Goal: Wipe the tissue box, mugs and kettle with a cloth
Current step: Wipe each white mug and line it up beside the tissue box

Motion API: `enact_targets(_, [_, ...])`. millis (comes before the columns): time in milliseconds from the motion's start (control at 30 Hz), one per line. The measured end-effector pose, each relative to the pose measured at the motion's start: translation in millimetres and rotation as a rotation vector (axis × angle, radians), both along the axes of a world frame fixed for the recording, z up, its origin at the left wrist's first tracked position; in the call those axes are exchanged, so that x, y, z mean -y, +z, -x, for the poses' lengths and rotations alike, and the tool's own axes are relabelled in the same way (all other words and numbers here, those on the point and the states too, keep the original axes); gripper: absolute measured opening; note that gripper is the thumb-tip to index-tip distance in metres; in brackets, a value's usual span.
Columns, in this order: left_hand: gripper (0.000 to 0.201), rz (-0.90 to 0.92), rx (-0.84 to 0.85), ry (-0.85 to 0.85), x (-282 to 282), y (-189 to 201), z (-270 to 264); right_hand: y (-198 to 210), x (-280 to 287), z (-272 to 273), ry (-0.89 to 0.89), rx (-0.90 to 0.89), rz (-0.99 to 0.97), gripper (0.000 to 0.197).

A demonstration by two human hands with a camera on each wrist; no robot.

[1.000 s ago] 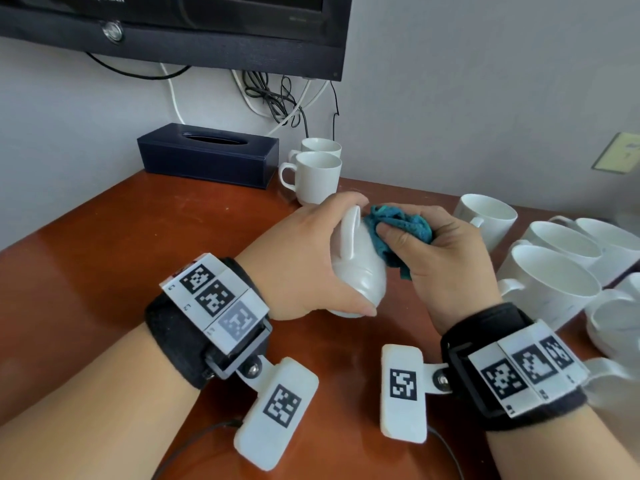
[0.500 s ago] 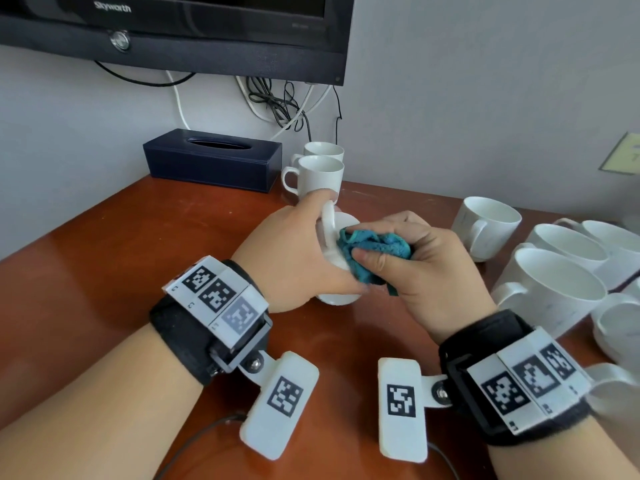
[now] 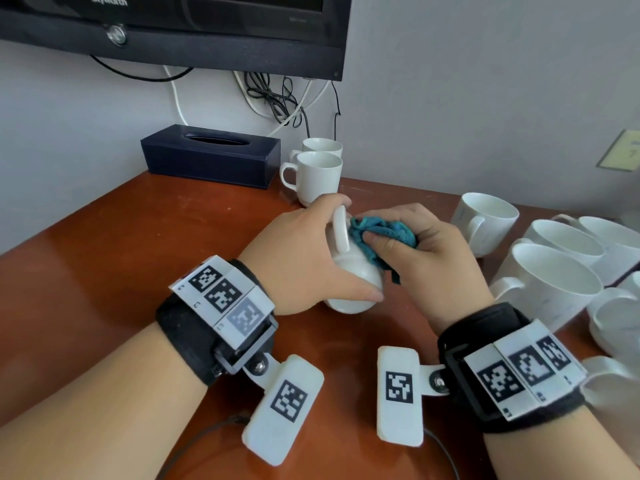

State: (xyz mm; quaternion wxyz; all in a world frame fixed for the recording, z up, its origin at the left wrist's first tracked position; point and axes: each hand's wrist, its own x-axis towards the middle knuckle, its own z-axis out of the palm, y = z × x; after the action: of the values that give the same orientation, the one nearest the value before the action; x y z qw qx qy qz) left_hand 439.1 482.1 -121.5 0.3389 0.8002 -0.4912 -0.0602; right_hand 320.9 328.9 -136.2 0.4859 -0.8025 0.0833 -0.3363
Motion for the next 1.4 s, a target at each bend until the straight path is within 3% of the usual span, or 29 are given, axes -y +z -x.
enact_targets(267, [0.118, 0.059, -0.055, 0.148, -1, 2, -10, 3, -11, 2, 0.067, 0.017, -0.008, 0.02])
enact_targets(367, [0.114, 0.028, -0.036, 0.094, -1, 2, -8, 1, -9, 0, 0.049, 0.021, 0.028, 0.014])
enact_targets(533, [0.116, -0.03, -0.011, -0.093, 0, -1, 0, 0, -3, -1, -0.069, 0.018, 0.033, 0.024])
enact_targets(833, [0.112, -0.031, 0.008, -0.103, 0, 1, 1, -3, -1, -3, -0.238, 0.002, 0.074, 0.017])
enact_targets(1067, [0.117, 0.011, 0.007, -0.011, 1, -3, -4, -3, -1, -3, -0.069, 0.018, 0.039, 0.023])
enact_targets(1400, [0.106, 0.01, 0.003, 0.096, 1, -3, -12, -3, -2, -1, 0.154, 0.0, -0.05, 0.02])
